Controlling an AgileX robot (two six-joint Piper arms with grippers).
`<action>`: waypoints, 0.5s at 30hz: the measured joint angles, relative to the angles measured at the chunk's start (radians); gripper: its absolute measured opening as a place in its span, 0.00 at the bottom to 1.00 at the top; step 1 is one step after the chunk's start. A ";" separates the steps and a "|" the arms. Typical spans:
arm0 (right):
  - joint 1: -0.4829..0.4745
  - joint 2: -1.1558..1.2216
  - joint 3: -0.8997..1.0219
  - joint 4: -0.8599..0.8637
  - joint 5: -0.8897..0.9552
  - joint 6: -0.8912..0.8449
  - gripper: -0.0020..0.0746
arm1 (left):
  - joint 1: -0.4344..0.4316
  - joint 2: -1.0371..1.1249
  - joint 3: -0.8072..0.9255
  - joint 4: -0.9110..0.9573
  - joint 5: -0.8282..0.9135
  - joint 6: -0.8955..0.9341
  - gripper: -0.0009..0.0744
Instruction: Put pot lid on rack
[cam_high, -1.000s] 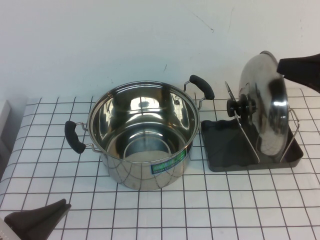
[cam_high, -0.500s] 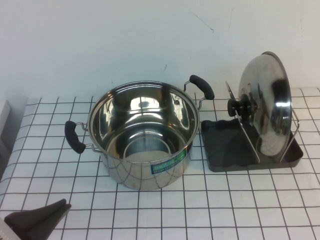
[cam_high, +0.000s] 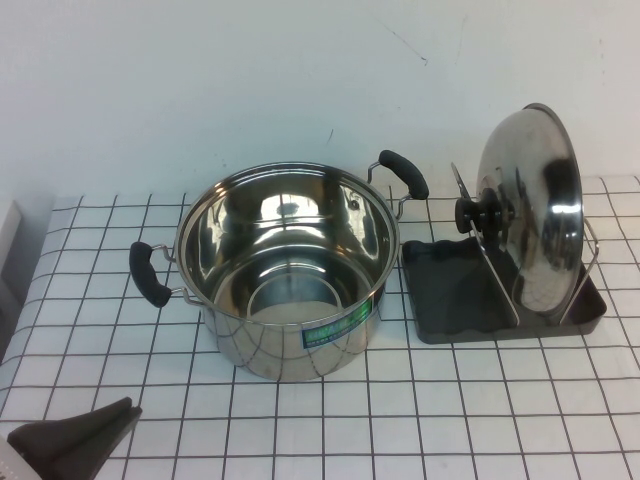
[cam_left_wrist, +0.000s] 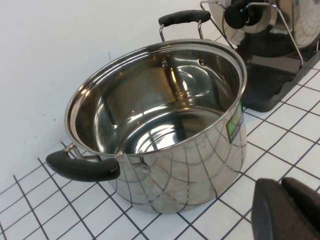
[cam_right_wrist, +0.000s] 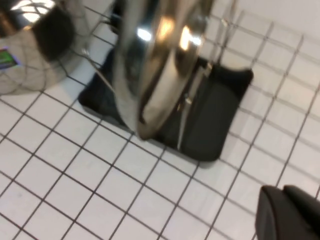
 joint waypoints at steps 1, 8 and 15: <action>0.022 -0.024 0.000 -0.005 -0.007 -0.011 0.03 | 0.000 0.000 0.000 0.000 0.000 -0.005 0.01; 0.129 -0.226 0.036 -0.061 -0.097 -0.029 0.03 | 0.000 0.000 0.000 0.000 0.000 -0.016 0.01; 0.131 -0.482 0.187 -0.066 -0.244 -0.126 0.03 | 0.000 0.000 0.000 0.000 0.000 -0.021 0.01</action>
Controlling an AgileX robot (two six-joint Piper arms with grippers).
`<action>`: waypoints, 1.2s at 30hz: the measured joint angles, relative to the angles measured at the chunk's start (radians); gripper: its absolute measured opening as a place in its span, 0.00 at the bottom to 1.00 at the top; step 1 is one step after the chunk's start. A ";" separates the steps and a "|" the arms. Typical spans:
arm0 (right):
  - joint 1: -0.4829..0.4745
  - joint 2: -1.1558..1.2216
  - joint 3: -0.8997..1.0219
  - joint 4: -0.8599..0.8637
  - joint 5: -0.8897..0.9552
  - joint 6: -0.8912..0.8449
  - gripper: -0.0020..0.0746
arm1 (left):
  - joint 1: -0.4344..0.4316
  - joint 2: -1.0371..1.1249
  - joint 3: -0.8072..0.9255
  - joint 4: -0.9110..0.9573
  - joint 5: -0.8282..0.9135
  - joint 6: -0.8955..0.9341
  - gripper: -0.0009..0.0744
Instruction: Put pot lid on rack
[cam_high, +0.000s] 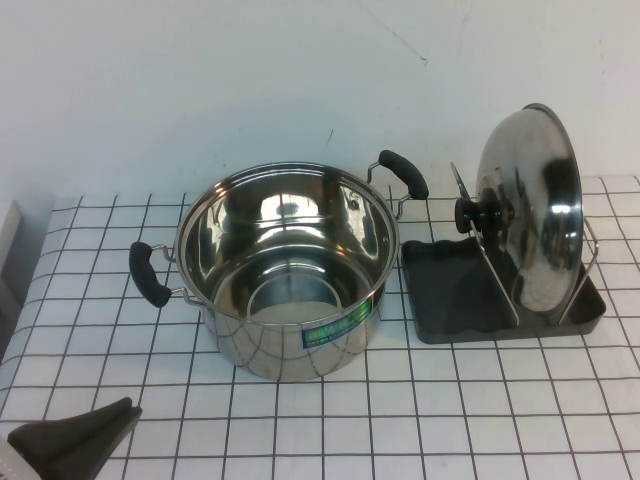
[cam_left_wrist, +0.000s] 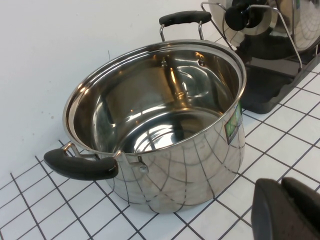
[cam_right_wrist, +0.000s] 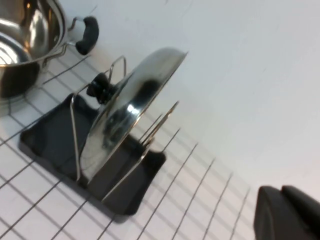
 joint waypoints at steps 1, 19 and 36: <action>0.000 -0.043 0.035 0.016 -0.020 -0.031 0.03 | 0.000 0.000 0.000 0.000 0.000 0.000 0.01; 0.000 -0.292 0.445 0.458 -0.100 -0.386 0.03 | 0.000 0.000 0.006 -0.077 0.000 -0.113 0.01; 0.000 -0.292 0.452 0.465 0.143 -0.384 0.03 | 0.000 0.000 0.008 -0.131 0.000 -0.119 0.01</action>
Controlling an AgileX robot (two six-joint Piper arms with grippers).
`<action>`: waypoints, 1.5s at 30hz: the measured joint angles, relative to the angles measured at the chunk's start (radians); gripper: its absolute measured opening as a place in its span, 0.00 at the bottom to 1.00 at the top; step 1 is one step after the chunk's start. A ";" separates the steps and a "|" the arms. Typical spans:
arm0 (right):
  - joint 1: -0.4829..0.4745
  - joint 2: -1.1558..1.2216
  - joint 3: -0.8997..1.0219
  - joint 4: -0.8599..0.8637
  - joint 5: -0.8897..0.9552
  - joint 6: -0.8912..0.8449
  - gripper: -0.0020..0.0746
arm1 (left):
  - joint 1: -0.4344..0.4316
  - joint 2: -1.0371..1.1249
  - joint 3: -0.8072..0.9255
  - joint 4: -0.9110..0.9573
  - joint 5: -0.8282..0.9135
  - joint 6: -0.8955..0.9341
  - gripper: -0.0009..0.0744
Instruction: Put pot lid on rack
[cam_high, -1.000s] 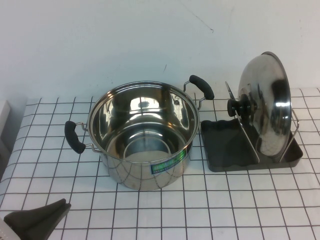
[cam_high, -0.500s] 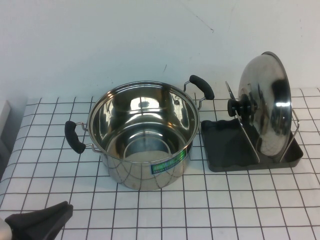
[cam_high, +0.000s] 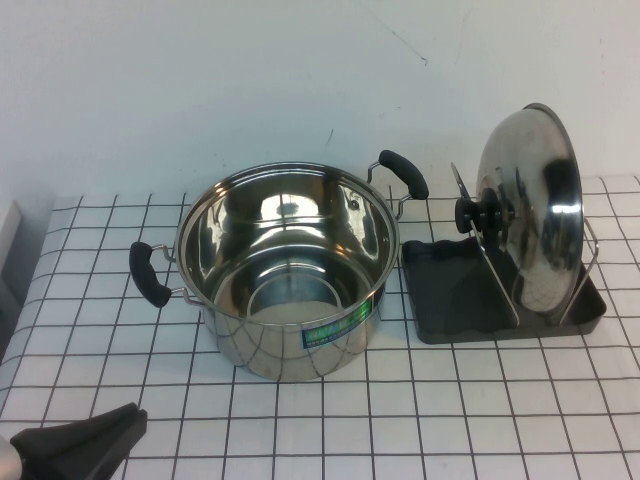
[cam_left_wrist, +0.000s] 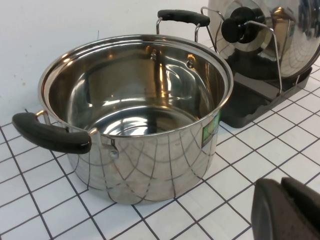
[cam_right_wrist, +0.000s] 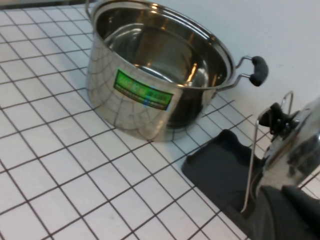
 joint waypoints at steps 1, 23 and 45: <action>0.000 -0.002 0.000 0.000 0.016 0.000 0.03 | 0.000 0.000 0.000 0.000 0.000 0.000 0.01; 0.000 -0.004 0.000 0.000 0.056 0.000 0.03 | 0.037 -0.036 0.048 0.013 -0.162 -0.019 0.01; 0.000 -0.004 0.000 0.000 0.058 0.000 0.03 | 0.488 -0.454 0.289 0.171 0.015 -0.103 0.01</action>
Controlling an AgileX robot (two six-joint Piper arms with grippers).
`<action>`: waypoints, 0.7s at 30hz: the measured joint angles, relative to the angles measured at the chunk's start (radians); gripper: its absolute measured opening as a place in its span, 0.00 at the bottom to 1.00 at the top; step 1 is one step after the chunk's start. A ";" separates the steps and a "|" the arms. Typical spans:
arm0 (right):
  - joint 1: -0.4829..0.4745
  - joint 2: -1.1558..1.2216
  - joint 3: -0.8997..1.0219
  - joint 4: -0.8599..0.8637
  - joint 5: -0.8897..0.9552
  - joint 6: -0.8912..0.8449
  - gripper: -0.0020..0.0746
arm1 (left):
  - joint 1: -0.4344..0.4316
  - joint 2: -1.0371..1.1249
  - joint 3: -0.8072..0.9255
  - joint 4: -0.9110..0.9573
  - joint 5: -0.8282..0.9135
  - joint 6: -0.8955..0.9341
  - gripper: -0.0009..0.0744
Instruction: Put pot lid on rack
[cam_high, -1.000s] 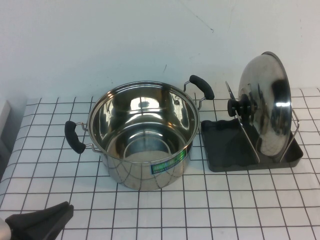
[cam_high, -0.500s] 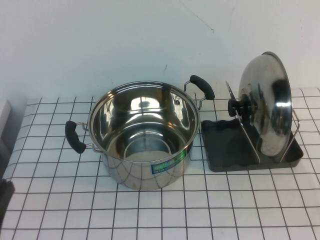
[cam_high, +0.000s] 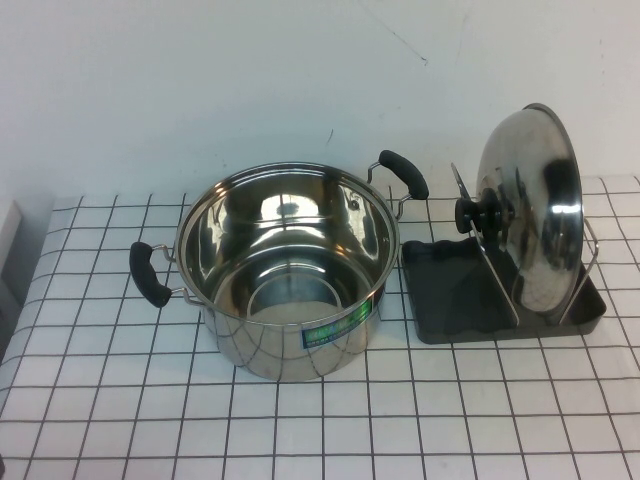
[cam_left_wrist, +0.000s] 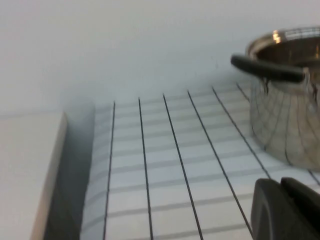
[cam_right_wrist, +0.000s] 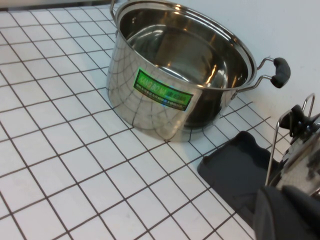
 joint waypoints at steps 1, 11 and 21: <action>0.000 0.000 0.000 0.000 0.000 0.000 0.03 | 0.005 -0.006 0.000 0.015 0.055 -0.025 0.01; 0.000 -0.002 0.000 0.000 0.002 0.000 0.02 | 0.005 -0.007 -0.001 0.083 0.154 -0.190 0.01; 0.000 -0.002 0.000 0.000 0.003 0.000 0.02 | 0.005 -0.008 -0.003 0.106 0.165 -0.238 0.01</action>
